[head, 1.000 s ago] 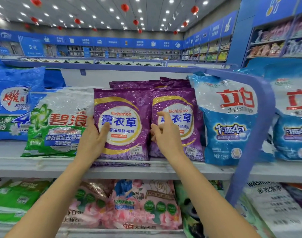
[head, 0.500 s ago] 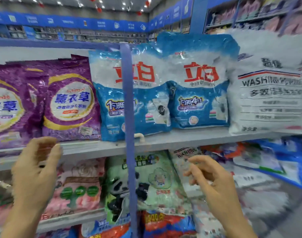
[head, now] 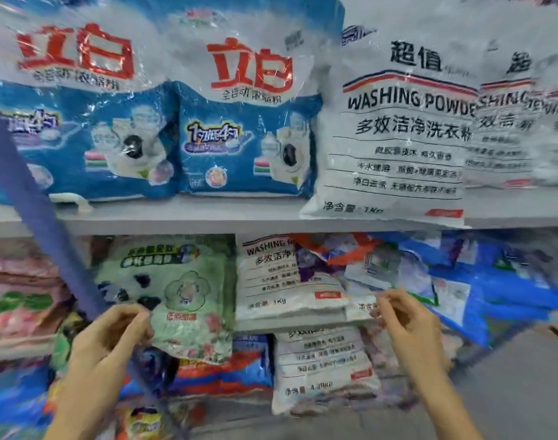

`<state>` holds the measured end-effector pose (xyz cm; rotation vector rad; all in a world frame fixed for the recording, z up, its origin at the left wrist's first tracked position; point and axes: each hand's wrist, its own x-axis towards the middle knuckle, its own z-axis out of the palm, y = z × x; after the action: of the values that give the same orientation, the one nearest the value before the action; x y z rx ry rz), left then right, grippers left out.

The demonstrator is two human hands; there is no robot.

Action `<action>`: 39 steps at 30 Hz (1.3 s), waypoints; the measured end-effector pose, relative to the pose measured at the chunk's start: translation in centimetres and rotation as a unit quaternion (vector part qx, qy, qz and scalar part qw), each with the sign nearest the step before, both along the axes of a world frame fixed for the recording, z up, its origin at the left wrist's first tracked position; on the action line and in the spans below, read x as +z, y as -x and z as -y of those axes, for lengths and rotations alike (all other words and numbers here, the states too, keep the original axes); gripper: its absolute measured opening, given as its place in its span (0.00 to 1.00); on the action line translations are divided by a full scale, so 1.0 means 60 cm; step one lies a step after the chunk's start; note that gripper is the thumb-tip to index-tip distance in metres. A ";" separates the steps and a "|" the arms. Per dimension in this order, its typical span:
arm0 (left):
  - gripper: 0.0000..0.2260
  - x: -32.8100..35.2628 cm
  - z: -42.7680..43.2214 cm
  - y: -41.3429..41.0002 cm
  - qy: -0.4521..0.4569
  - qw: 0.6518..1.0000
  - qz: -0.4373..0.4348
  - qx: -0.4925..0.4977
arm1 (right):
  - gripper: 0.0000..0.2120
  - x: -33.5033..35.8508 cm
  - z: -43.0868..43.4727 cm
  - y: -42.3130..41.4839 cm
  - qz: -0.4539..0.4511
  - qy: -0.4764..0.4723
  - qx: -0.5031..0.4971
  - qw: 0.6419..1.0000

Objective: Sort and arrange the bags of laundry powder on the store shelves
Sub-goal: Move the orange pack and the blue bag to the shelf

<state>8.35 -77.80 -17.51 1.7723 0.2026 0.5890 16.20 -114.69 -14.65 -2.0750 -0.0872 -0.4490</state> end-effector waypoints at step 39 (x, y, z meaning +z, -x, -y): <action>0.24 0.000 0.151 -0.025 0.045 0.979 -0.197 -0.039 | 0.05 -0.009 -0.059 -0.110 -0.310 -0.373 0.157 0.860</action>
<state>9.87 -86.85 -17.49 1.7862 0.4248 0.1633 22.80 -111.13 -15.20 -1.3057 0.1183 0.3649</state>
